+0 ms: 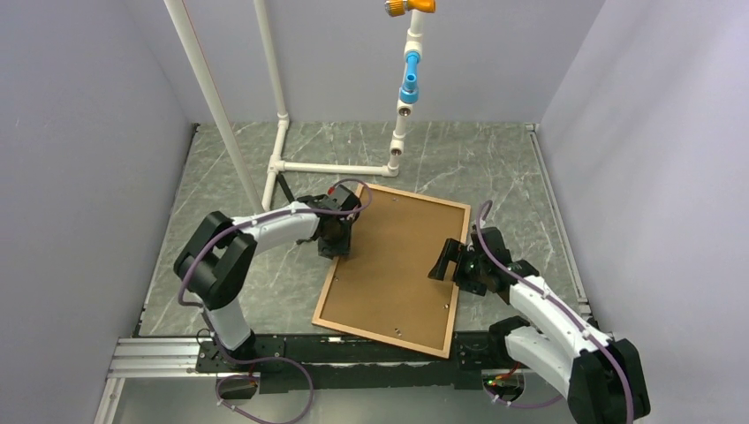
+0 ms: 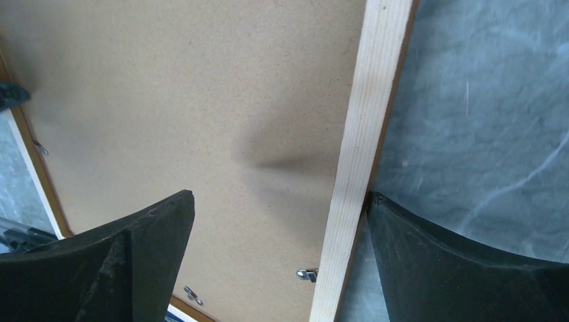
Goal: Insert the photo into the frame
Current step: Adjust the photo frame at the center of the board.
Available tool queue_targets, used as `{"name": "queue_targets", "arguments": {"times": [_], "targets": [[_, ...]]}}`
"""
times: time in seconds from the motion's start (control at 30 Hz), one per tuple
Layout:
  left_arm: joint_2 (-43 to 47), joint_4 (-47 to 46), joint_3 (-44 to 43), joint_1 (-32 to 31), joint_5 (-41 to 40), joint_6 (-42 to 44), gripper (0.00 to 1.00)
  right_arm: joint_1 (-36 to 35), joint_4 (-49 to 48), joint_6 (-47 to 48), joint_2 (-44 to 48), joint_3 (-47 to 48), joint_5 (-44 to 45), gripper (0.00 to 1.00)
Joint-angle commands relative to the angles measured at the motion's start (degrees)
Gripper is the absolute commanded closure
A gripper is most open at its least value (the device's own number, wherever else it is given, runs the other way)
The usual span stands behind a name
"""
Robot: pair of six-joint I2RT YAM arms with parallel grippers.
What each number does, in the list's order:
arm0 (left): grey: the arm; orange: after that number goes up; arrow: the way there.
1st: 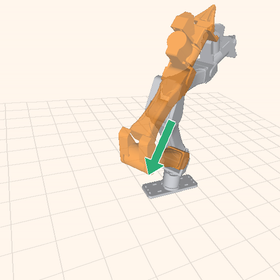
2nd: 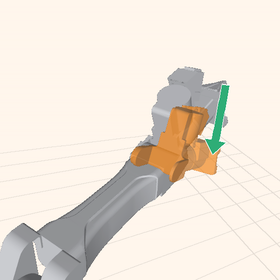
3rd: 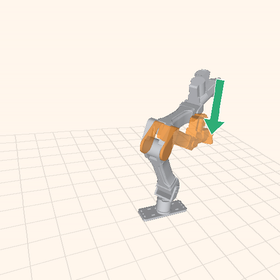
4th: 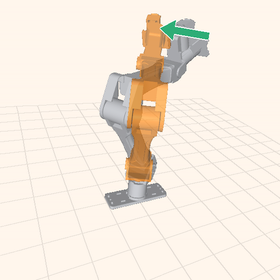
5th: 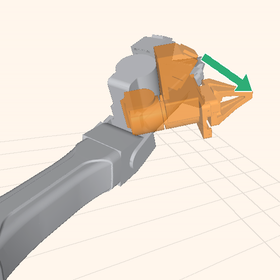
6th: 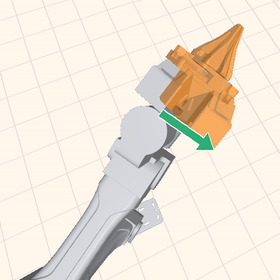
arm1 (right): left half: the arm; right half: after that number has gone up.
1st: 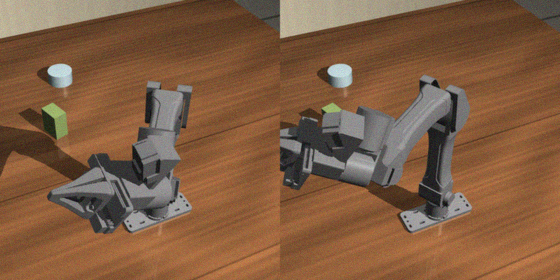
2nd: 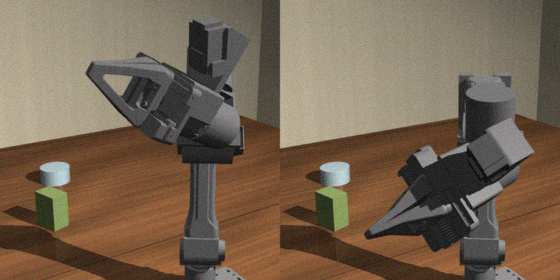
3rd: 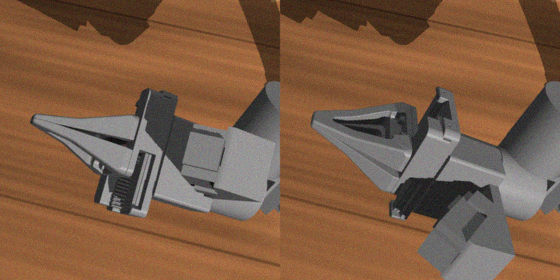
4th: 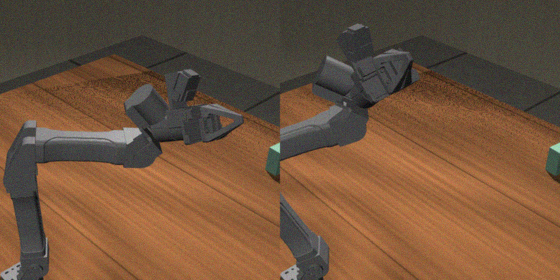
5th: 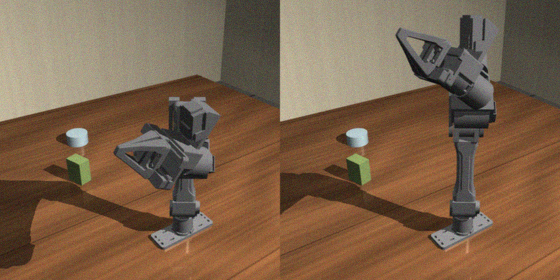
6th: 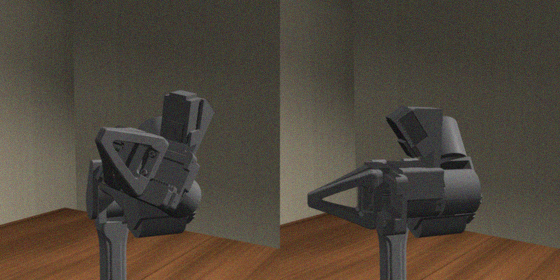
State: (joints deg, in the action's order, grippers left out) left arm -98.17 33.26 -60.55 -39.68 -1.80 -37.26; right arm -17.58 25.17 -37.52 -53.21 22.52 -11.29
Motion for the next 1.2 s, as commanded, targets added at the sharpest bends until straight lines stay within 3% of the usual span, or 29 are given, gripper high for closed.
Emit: {"name": "queue_targets", "arguments": {"times": [0.0, 0.27, 0.4, 0.6, 0.87, 1.17], "targets": [[-4.97, -5.19, -9.02, -2.71, 4.55, 0.67, 0.61, -6.06, 3.83, -10.19, 3.46, -2.94, -7.96, 0.0], [-13.32, -1.29, -20.88, -4.0, 5.67, 2.89, 0.54, -12.89, 2.35, -17.25, 8.32, -6.33, -8.06, 0.0], [-15.46, -0.78, -23.73, -4.56, 5.66, 2.85, 0.46, -15.95, 0.26, -19.68, 8.72, -7.22, -8.34, 0.0], [-15.3, 4.62, -26.56, -5.58, -0.25, 3.33, 0.27, -20.63, 1.64, -20.77, 8.95, -4.73, -5.94, 0.0], [0.84, 8.11, -16.69, -5.94, -8.33, -1.31, 0.1, -21.23, 8.71, -18.32, 11.85, -1.22, -3.7, 0.0], [21.1, 8.29, 2.91, -6.02, -4.55, -10.61, 0.09, -21.28, 16.46, -12.18, 10.14, 7.99, 1.1, 0.0]]}}
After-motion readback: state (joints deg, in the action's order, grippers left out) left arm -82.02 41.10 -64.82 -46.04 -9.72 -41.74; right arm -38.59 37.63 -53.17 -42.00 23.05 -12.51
